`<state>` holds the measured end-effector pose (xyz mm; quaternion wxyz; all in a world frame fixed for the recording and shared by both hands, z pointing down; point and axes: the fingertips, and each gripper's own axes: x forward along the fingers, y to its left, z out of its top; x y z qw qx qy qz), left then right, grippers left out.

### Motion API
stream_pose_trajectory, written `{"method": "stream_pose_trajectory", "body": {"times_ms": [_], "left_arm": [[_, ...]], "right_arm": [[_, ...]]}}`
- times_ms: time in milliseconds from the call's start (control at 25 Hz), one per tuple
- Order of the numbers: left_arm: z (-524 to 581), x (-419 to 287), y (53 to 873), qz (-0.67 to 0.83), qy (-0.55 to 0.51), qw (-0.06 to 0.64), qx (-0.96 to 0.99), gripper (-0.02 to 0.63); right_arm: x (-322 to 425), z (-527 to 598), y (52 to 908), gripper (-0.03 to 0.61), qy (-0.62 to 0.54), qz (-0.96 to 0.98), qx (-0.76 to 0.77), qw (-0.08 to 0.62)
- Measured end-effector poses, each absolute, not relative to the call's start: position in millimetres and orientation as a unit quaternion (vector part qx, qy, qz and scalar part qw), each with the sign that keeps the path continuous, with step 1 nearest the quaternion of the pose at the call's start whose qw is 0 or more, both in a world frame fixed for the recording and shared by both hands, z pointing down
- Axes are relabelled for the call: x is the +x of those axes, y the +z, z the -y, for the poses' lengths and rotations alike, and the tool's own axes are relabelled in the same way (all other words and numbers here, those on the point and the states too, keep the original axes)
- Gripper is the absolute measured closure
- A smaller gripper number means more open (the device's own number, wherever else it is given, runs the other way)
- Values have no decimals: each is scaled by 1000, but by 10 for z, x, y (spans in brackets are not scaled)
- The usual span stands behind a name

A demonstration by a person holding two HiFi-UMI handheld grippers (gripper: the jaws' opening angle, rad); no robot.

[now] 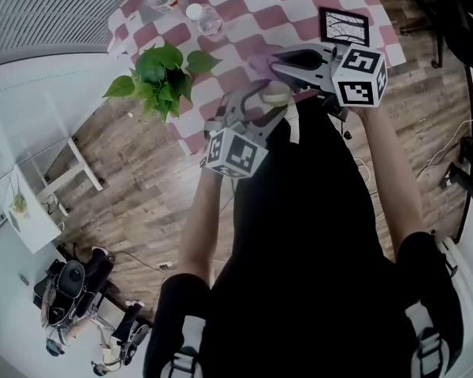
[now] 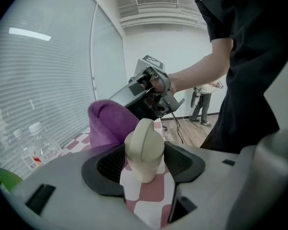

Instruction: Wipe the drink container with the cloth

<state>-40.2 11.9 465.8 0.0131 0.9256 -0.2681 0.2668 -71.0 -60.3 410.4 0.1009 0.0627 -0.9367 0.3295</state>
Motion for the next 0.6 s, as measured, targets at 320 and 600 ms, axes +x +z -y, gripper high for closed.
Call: {"method": "stream_pose_trajectory", "body": {"times_ms": [320, 600], "left_arm": [[39, -357, 4653, 269, 246, 40, 930, 342], [131, -265, 4649, 265, 234, 58, 934, 342]], "right_arm": [[-446, 818, 3708, 511, 283, 947, 146, 38], [-98, 914, 3487, 511, 192, 951, 239, 48]]}}
